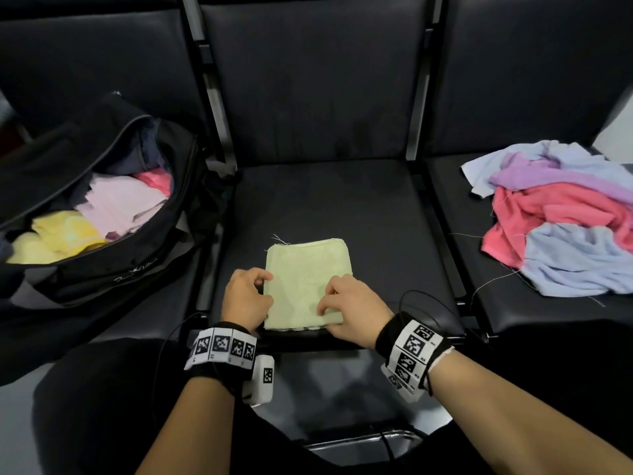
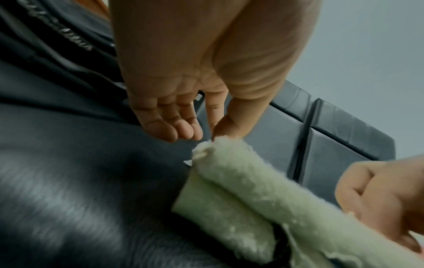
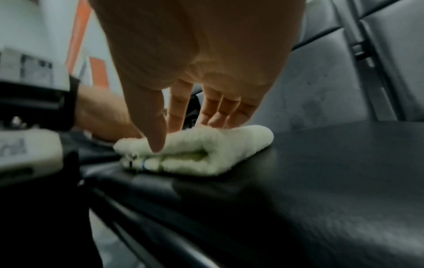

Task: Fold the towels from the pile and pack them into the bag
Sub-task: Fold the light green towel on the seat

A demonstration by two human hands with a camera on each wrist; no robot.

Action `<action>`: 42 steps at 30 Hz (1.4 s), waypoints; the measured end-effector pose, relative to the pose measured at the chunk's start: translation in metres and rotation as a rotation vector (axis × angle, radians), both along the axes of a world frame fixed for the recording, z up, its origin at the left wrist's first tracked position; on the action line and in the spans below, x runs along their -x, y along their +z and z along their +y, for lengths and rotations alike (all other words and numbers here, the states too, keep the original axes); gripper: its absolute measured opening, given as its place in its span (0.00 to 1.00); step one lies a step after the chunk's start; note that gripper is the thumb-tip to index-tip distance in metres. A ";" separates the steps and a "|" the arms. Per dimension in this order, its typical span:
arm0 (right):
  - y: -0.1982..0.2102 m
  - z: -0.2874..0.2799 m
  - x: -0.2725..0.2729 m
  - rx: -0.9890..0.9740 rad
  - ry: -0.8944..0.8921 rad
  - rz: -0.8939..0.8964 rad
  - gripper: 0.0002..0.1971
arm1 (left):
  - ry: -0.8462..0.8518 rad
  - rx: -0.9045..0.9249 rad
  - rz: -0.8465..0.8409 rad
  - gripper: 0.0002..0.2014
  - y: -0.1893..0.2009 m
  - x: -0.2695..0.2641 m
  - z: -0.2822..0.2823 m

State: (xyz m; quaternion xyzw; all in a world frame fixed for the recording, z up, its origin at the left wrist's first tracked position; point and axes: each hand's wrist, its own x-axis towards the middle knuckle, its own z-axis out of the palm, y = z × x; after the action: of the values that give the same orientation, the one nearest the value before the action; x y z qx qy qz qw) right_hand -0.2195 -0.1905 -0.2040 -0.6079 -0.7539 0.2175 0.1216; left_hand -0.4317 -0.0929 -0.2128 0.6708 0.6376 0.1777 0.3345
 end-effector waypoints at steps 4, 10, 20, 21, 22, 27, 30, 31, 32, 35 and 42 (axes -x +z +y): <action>-0.008 -0.004 0.002 0.004 0.029 -0.199 0.20 | -0.215 -0.089 0.107 0.20 0.015 -0.017 -0.012; -0.012 0.002 0.001 0.021 -0.034 -0.158 0.21 | -0.485 0.055 0.376 0.23 0.016 -0.040 -0.039; 0.010 0.010 -0.016 0.021 -0.360 0.386 0.19 | -0.417 -0.166 0.388 0.16 0.014 -0.039 -0.031; 0.009 0.008 -0.016 0.014 -0.332 0.348 0.21 | -0.407 -0.161 0.362 0.16 0.014 -0.038 -0.030; 0.008 0.005 -0.015 0.007 -0.284 0.289 0.22 | -0.394 -0.154 0.336 0.17 0.015 -0.037 -0.029; -0.003 -0.007 -0.013 0.008 -0.048 -0.062 0.27 | -0.355 -0.144 0.247 0.16 0.019 -0.034 -0.030; -0.005 -0.004 -0.015 0.010 -0.070 -0.077 0.20 | -0.314 -0.109 0.177 0.15 0.019 -0.030 -0.026; -0.004 -0.003 -0.016 0.024 -0.112 -0.038 0.17 | -0.328 -0.106 0.161 0.15 0.018 -0.027 -0.025; -0.003 -0.001 -0.017 0.041 -0.162 0.011 0.14 | -0.355 -0.112 0.158 0.15 0.017 -0.025 -0.024; 0.001 0.002 -0.026 0.075 -0.304 0.191 0.11 | -0.390 -0.148 0.161 0.15 0.013 -0.020 -0.019; -0.005 0.005 -0.049 0.013 -0.492 0.462 0.07 | -0.188 0.071 -0.168 0.08 0.016 -0.015 -0.010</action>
State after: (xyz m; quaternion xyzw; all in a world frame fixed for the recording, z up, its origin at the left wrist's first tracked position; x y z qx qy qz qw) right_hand -0.1707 -0.1859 -0.2086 -0.7070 -0.5359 0.3182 0.3341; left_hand -0.4164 -0.1034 -0.1965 0.6980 0.5476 0.1786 0.4255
